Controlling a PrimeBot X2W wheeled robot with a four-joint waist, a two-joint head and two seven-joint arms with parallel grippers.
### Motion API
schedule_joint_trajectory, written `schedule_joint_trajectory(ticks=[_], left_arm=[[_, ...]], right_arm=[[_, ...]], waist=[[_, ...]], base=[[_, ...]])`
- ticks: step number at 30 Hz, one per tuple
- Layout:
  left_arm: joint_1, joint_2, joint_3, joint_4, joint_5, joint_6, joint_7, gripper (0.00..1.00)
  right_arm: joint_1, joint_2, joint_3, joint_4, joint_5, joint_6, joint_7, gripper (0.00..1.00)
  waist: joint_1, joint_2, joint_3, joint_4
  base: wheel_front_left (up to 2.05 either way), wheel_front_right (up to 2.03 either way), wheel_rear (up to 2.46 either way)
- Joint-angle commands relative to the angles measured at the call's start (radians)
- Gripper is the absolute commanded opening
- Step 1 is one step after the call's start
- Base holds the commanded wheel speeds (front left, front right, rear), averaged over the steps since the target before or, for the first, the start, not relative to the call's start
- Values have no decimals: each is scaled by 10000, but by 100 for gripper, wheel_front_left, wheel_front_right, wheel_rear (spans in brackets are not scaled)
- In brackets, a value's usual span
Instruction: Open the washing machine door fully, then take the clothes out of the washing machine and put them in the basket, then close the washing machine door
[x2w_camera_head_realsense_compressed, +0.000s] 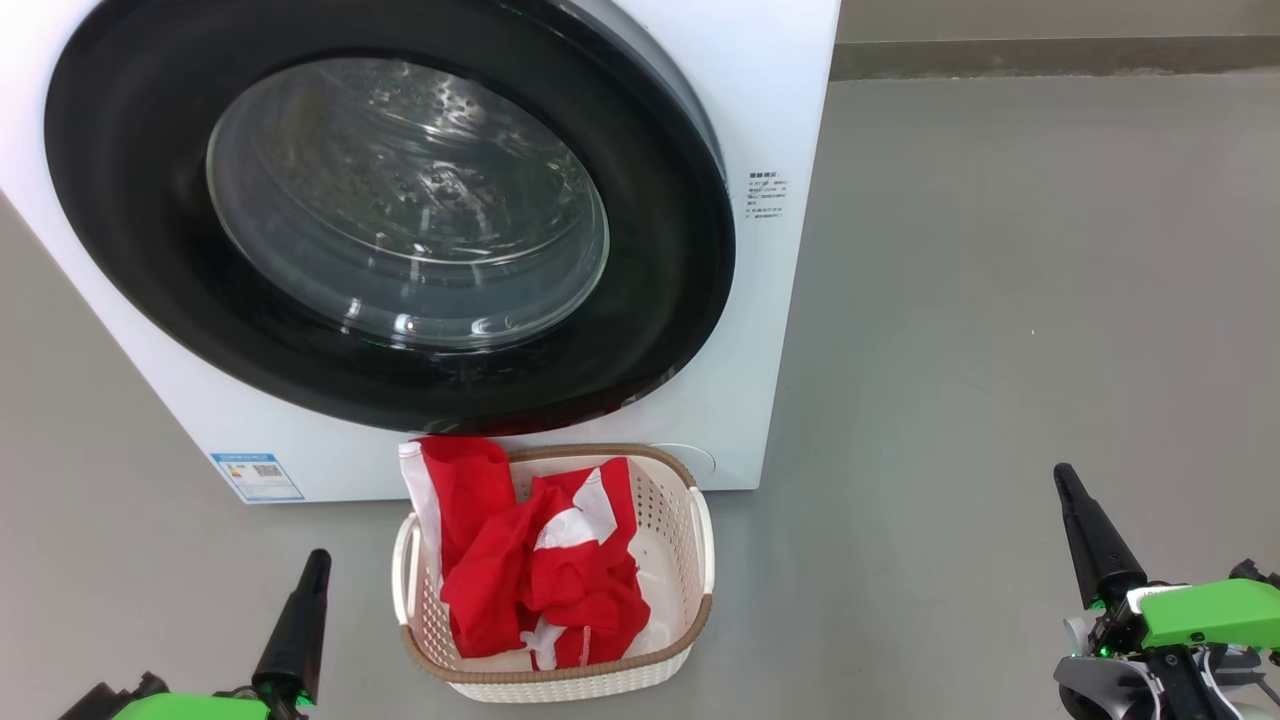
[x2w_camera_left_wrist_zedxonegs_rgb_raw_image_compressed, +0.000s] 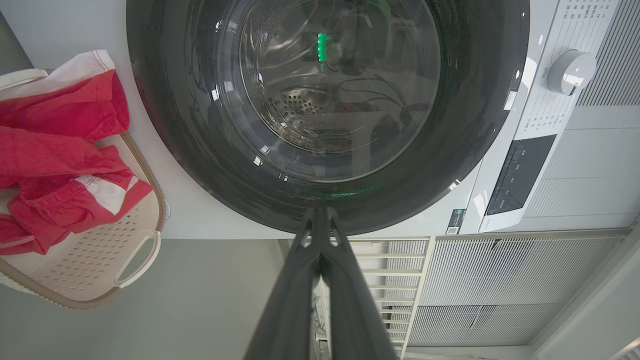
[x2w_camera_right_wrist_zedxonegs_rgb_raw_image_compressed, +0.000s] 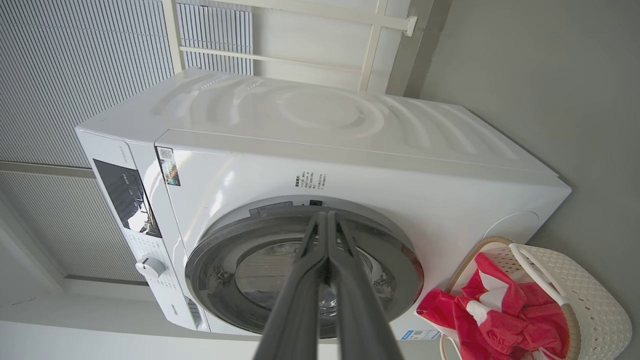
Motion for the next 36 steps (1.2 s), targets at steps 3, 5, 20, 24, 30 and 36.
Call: schedule_joint_trajectory(ticks=[3,5,20,24,30,36], left_arm=[[-394,78,374,-205,75,-69,33,0],[-394,77,375,-205,77,-69,35,0],[-395,68,388,-205,87,-69,45,0],[-396,66,391,-205,90,-69,47,0],[-396,63,395,-205,93,-69,50,0],[-396,61,399,-205,97,-69,54,0]], right_arm=[[-419,-53,145,-244,-32,-6,75,0],[-419,-51,142,-244,-35,-6,78,0],[-421,-39,124,-243,-50,-6,92,0],[-422,-36,120,-243,-53,-6,96,0],[-422,-31,113,-243,-59,-6,101,0],[-423,-27,108,-242,-63,-6,105,0]], waist=[[0,-1,0,0],[0,-1,0,0],[0,-1,0,0],[0,-1,0,0],[0,-1,0,0],[0,-1,0,0]], base=[[0,0,0],[0,0,0],[0,0,0],[0,0,0],[0,0,0],[0,0,0]])
